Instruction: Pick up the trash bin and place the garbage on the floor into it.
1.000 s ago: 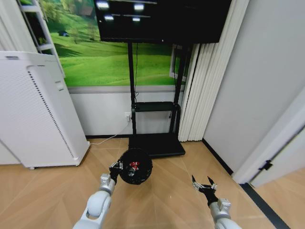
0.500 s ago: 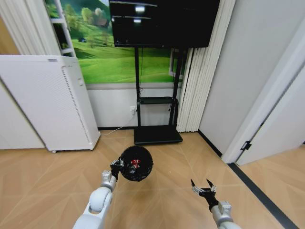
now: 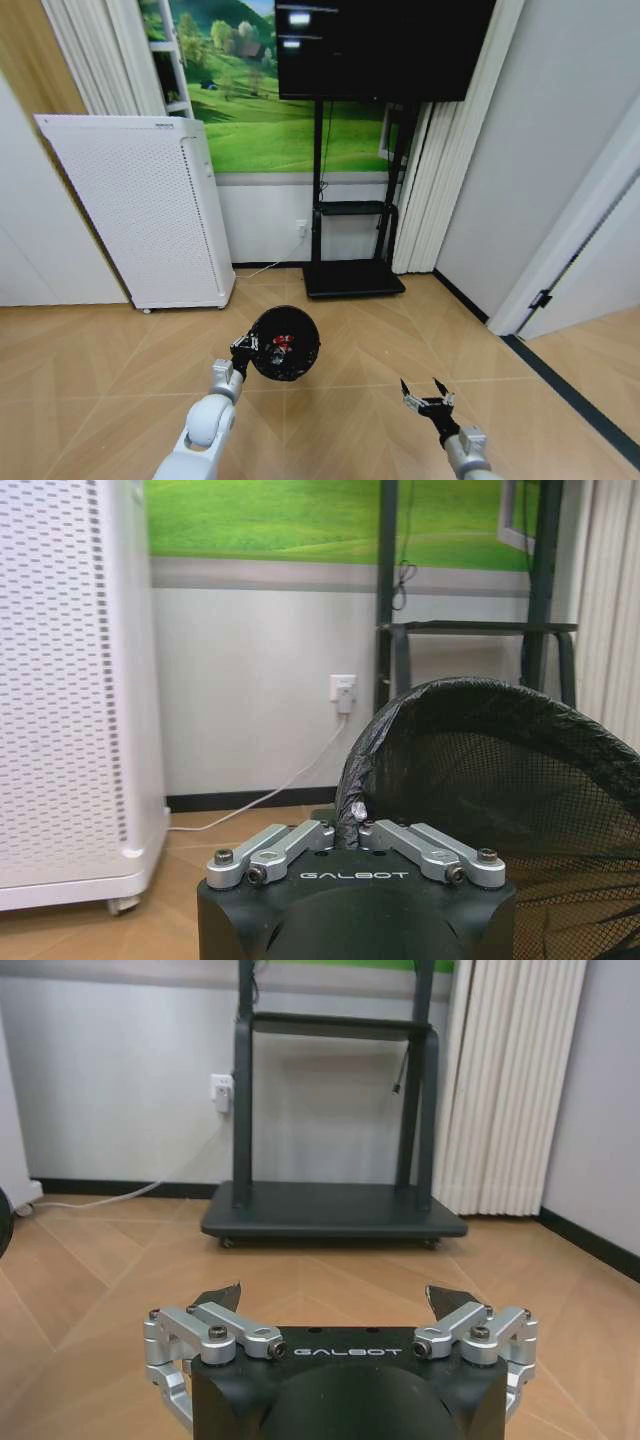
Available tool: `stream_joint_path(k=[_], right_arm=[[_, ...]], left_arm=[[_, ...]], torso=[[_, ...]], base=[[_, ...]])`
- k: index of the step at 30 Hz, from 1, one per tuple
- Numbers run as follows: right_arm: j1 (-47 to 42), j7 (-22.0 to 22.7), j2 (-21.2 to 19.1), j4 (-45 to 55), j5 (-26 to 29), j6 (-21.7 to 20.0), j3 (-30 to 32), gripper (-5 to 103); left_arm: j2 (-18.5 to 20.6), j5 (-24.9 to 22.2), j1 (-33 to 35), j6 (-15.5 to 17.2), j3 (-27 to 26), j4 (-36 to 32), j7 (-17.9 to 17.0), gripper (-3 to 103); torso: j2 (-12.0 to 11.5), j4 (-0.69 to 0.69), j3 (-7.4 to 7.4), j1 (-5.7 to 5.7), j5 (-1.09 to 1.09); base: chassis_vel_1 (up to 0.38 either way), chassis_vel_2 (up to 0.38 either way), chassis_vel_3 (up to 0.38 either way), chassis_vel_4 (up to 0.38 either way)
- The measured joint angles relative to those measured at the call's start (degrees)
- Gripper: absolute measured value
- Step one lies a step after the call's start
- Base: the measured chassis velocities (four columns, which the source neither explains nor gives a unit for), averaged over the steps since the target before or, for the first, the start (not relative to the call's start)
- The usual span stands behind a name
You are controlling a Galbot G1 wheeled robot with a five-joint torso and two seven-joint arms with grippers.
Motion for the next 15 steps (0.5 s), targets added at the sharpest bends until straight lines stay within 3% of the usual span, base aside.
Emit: stream_joint_path(k=[6, 9, 15], right_arm=[[-0.3, -0.2, 0.1, -0.1, 0.4, 1.5, 0.0, 100], [-1.1, -0.3, 0.1, -0.3, 0.5, 3.1, 0.1, 100], [-2.6, -0.3, 0.0, -0.3, 0.8, 3.5, 0.3, 100]], left_arm=[[-0.1, 0.2, 0.6, 0.0, -0.1, -0.5, 0.0, 5], [-0.3, 0.2, 0.7, 0.0, 0.0, -0.8, 0.0, 5], [-0.3, 0.2, 0.9, 0.0, 0.1, -1.1, 0.0, 5]], torso=[[0.0, 0.02, 0.0, 0.0, 0.01], [0.0, -0.04, 0.0, -0.01, 0.02], [0.0, -0.02, 0.0, -0.01, 0.0]], base=[[0.142, 0.103, -0.099, -0.119], [-0.058, -0.054, 0.046, 0.053], [-0.069, -0.065, 0.059, 0.046]])
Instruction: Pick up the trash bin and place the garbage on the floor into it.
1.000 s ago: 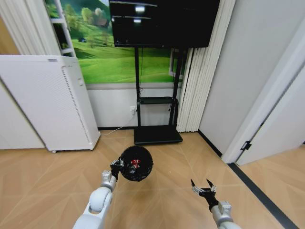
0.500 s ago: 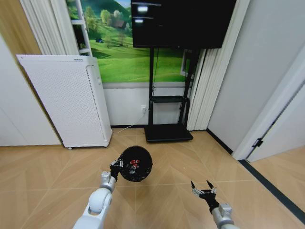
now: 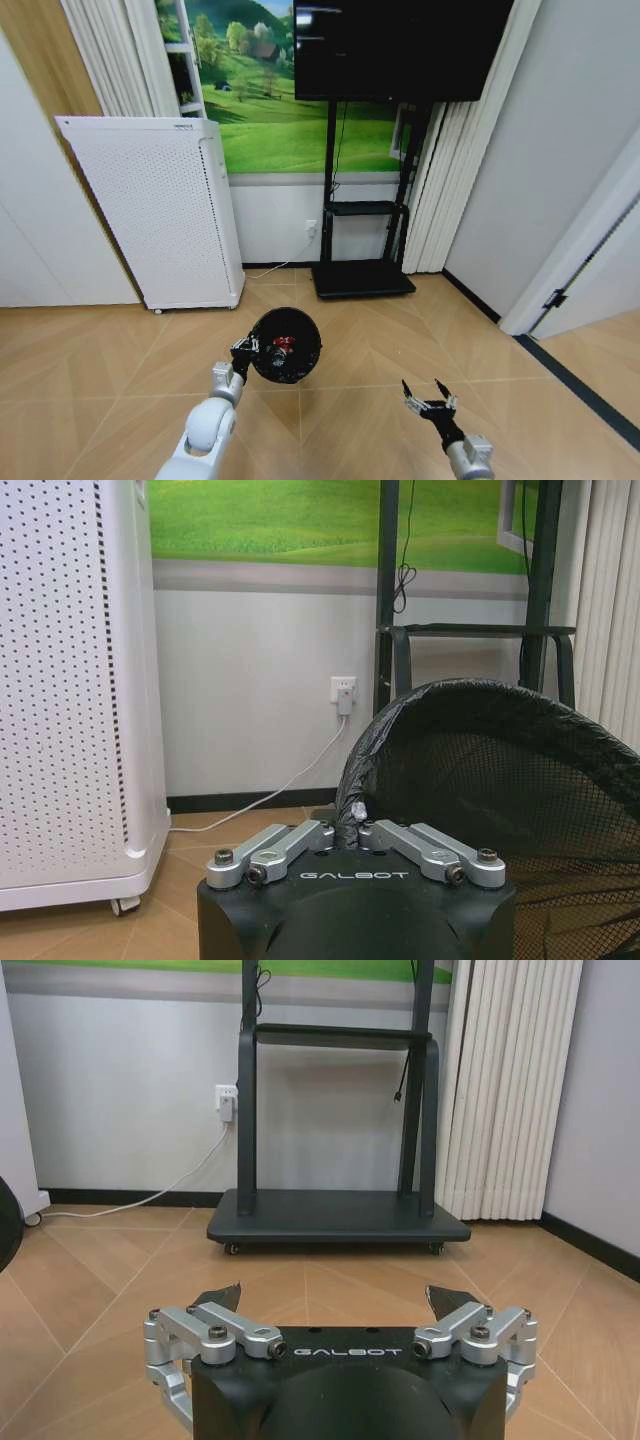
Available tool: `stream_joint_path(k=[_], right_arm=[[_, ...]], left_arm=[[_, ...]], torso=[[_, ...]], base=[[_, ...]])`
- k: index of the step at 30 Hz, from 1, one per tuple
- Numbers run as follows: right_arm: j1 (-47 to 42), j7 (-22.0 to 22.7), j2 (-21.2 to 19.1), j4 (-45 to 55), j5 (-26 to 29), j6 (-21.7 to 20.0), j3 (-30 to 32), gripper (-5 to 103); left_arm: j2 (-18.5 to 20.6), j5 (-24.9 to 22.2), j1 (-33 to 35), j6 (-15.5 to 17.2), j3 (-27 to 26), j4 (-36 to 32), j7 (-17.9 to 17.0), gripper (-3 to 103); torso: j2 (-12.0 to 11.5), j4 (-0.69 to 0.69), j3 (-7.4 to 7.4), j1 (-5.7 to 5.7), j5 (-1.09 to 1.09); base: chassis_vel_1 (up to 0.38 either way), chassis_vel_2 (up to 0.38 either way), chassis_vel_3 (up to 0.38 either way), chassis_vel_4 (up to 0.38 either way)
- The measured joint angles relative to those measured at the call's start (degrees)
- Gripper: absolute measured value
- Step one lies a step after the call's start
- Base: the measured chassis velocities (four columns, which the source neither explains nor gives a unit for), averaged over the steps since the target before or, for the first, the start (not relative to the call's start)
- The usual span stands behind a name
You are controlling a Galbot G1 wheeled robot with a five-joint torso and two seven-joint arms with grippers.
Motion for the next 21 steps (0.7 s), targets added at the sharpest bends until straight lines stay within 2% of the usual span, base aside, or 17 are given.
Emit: stream_joint_path(k=[21], right_arm=[[-1.3, -0.1, -0.6, -0.7, 1.9, 1.2, 0.5, 100]], left_arm=[[-0.4, 0.5, 0.6, -0.1, -0.4, 0.1, -0.2, 5]], torso=[[0.0, 0.0, 0.0, -0.01, 0.0]], base=[[0.0, 0.0, 0.0, 0.0]])
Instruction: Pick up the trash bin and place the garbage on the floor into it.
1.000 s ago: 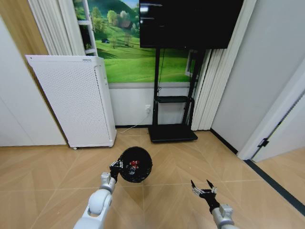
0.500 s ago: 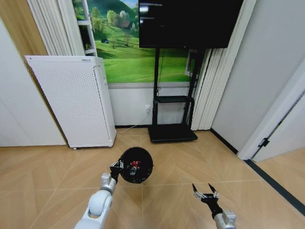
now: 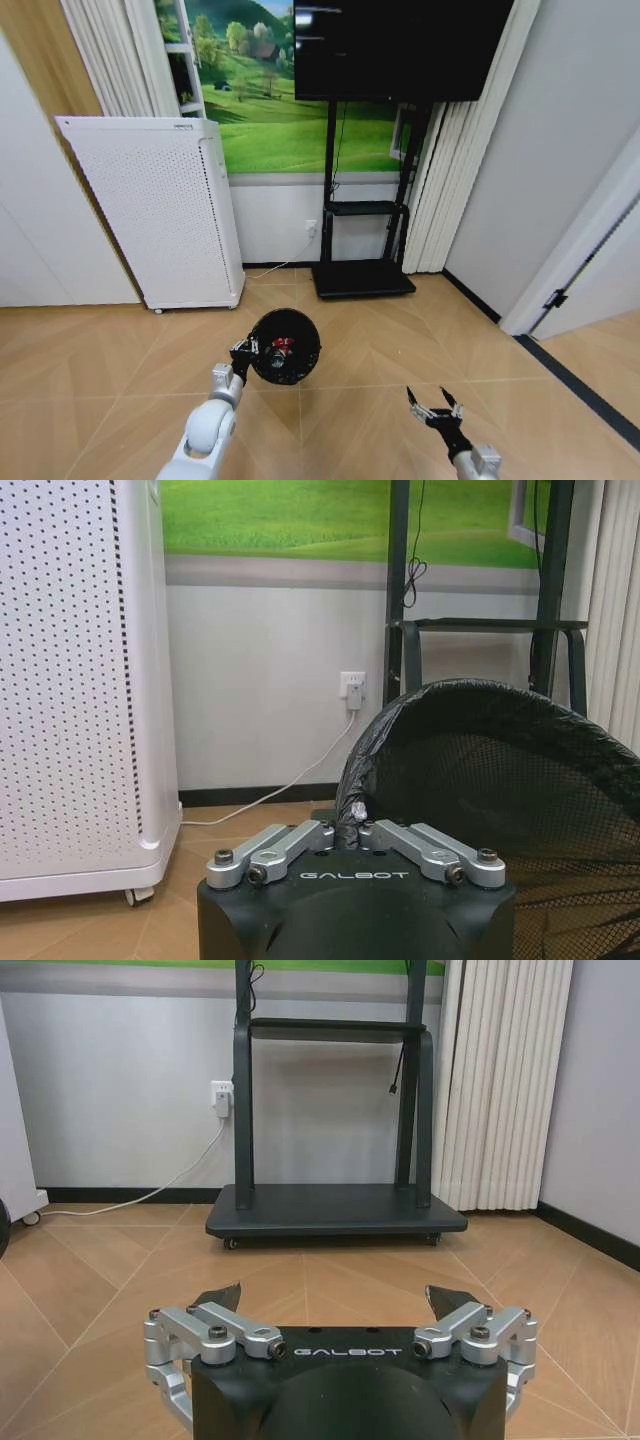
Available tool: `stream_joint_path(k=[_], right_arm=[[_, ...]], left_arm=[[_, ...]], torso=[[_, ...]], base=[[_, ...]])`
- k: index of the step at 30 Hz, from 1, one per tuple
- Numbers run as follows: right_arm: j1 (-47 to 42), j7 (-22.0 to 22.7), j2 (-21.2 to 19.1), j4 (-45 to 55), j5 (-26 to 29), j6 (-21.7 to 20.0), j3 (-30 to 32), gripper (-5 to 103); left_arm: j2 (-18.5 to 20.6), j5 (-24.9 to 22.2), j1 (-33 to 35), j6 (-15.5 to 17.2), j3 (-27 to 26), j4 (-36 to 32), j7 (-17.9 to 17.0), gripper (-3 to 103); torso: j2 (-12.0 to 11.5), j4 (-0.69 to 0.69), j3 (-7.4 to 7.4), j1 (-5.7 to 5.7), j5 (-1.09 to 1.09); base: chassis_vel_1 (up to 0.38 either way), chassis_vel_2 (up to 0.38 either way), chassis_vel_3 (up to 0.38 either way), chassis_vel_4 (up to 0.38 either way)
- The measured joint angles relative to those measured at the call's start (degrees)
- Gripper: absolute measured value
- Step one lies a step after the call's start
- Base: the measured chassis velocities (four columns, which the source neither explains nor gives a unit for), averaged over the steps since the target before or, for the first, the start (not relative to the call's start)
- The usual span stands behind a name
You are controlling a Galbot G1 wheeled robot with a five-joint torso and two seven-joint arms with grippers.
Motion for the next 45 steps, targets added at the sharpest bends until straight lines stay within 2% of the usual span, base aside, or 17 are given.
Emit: stream_joint_path(k=[25, 31, 33, 34, 36, 37, 38, 40, 41, 42, 43, 45], right_arm=[[-0.1, -0.1, -0.1, -0.5, -0.3, 0.6, -0.1, 100], [0.1, 0.0, 0.1, -1.1, -0.8, 1.0, -0.3, 100], [0.2, 0.0, 0.2, -1.3, -1.0, 1.2, -0.3, 100], [0.2, 0.0, 0.2, -1.3, -1.0, 1.2, -0.3, 100], [0.3, 0.1, 0.2, -1.3, -0.9, 1.1, -0.3, 100], [0.3, 0.1, 0.2, -1.3, -0.9, 1.1, -0.3, 100], [0.3, 0.1, 0.1, -1.3, -0.9, 1.0, -0.3, 100], [0.5, 0.2, 0.0, -1.4, -0.8, 0.7, -0.2, 100], [0.5, 0.2, 0.0, -1.4, -0.8, 0.7, -0.2, 100], [0.7, 0.2, 0.0, -1.5, -0.8, 0.7, -0.2, 100], [0.7, 0.2, 0.0, -1.5, -0.8, 0.7, -0.2, 100], [1.2, 0.2, 0.0, -1.5, -1.0, 0.4, -0.3, 100]], left_arm=[[-0.5, 0.3, 0.2, -0.2, 0.0, 0.5, -0.2, 5], [-0.7, 0.1, 0.5, -0.2, -0.3, 0.5, -1.2, 5], [-1.4, -1.4, 0.8, 0.2, -0.7, 0.3, -3.7, 5], [-1.4, -1.4, 0.8, 0.2, -0.7, 0.3, -3.7, 5], [-2.4, -4.4, 1.1, 1.1, -1.6, -0.1, -8.7, 5], [-2.4, -4.4, 1.1, 1.1, -1.6, -0.1, -8.7, 5], [-3.1, -6.2, 1.2, 1.5, -2.5, -0.4, -11.5, 5], [-4.2, -13.1, 0.5, 2.8, -5.2, -1.1, -20.5, 5], [-4.2, -13.1, 0.5, 2.8, -5.2, -1.1, -20.5, 5], [-4.2, -16.3, -0.2, 3.3, -6.4, -1.2, -24.2, 5], [-4.2, -16.3, -0.2, 3.3, -6.4, -1.2, -24.2, 5], [-4.2, -24.6, -3.3, 4.6, -11.2, -0.4, -33.9, 5]], torso=[[0.0, 0.0, 0.0, 0.0, 0.0], [0.0, -0.01, 0.0, 0.0, 0.0], [0.0, -0.01, 0.0, 0.0, 0.0], [0.0, -0.01, 0.0, 0.0, 0.0], [0.0, 0.0, 0.0, -0.01, 0.0], [0.0, 0.0, 0.0, -0.01, 0.0], [0.0, 0.01, 0.0, 0.0, 0.0], [0.0, 0.01, 0.0, 0.0, -0.01], [0.0, 0.01, 0.0, 0.0, -0.01], [0.0, 0.01, 0.0, 0.0, -0.01], [0.0, 0.01, 0.0, 0.0, -0.01], [0.0, -0.01, 0.0, 0.0, 0.0]], base=[[0.034, -0.037, -0.037, 0.042], [0.044, -0.053, -0.058, 0.055], [0.021, -0.023, -0.029, 0.025], [0.0, 0.0, 0.0, 0.0], [0.0, 0.0, 0.0, 0.0], [0.0, 0.0, 0.0, 0.0], [0.0, 0.0, 0.0, 0.0], [0.0, 0.0, 0.0, 0.0], [0.0, 0.0, 0.0, 0.0], [0.0, 0.0, 0.0, 0.0], [0.0, 0.0, 0.0, 0.0], [0.0, 0.0, 0.0, 0.0]])
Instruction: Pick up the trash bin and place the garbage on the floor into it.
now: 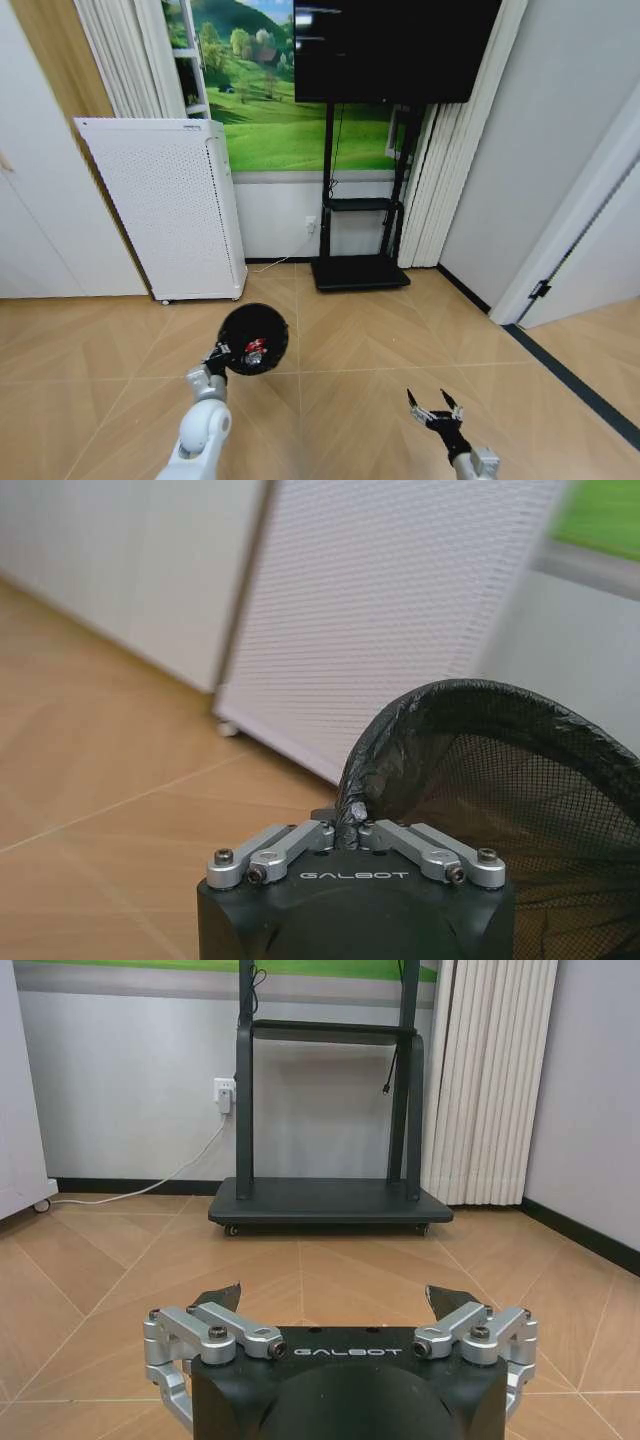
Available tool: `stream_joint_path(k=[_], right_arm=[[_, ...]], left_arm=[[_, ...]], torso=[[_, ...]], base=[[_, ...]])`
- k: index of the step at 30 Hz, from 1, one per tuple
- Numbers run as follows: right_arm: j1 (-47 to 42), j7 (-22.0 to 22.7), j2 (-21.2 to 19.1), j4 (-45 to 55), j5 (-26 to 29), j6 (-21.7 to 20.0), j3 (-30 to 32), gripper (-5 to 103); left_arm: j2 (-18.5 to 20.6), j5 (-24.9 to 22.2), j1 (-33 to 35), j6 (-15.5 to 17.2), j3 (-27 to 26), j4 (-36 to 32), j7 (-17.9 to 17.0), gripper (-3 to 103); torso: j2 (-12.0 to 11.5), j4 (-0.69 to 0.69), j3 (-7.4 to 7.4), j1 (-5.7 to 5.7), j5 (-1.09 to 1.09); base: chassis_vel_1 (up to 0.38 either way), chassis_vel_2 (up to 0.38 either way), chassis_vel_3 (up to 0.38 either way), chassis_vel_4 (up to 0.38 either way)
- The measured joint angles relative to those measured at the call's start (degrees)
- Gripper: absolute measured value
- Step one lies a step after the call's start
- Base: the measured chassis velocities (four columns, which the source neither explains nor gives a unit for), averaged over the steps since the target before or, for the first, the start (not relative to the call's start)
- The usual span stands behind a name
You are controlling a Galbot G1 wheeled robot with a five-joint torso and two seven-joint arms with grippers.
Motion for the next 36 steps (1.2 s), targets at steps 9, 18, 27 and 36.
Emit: stream_joint_path(k=[9, 18, 27, 36], right_arm=[[1.2, 0.0, -0.1, 0.2, -0.2, -1.1, -0.3, 100], [1.8, 0.3, -0.5, 0.3, -0.8, -1.7, -0.4, 100], [4.1, 0.6, -1.1, -0.3, -0.7, -3.3, -0.7, 100], [4.9, 0.7, -0.9, -0.7, -0.9, -3.5, -0.9, 100]], left_arm=[[1.1, -16.5, -5.6, 2.9, -9.0, 4.2, -15.9, 5], [1.6, -26.1, -11.8, 3.0, -11.9, 14.1, -19.3, 5], [2.6, -26.8, -19.3, 2.1, -12.5, 23.6, -22.0, 5], [3.7, -26.4, -23.2, 1.7, -11.6, 29.2, -21.1, 5]], torso=[[0.0, 0.03, 0.0, 0.0, -0.01], [0.0, 0.01, 0.01, 0.0, -0.01], [0.0, 0.02, 0.01, 0.0, 0.0], [0.0, 0.02, 0.01, 0.0, 0.0]], base=[[0.0, 0.0, 0.0, 0.0], [0.0, 0.0, 0.0, 0.0], [0.0, 0.0, 0.0, 0.0], [0.0, 0.0, 0.0, 0.0]])
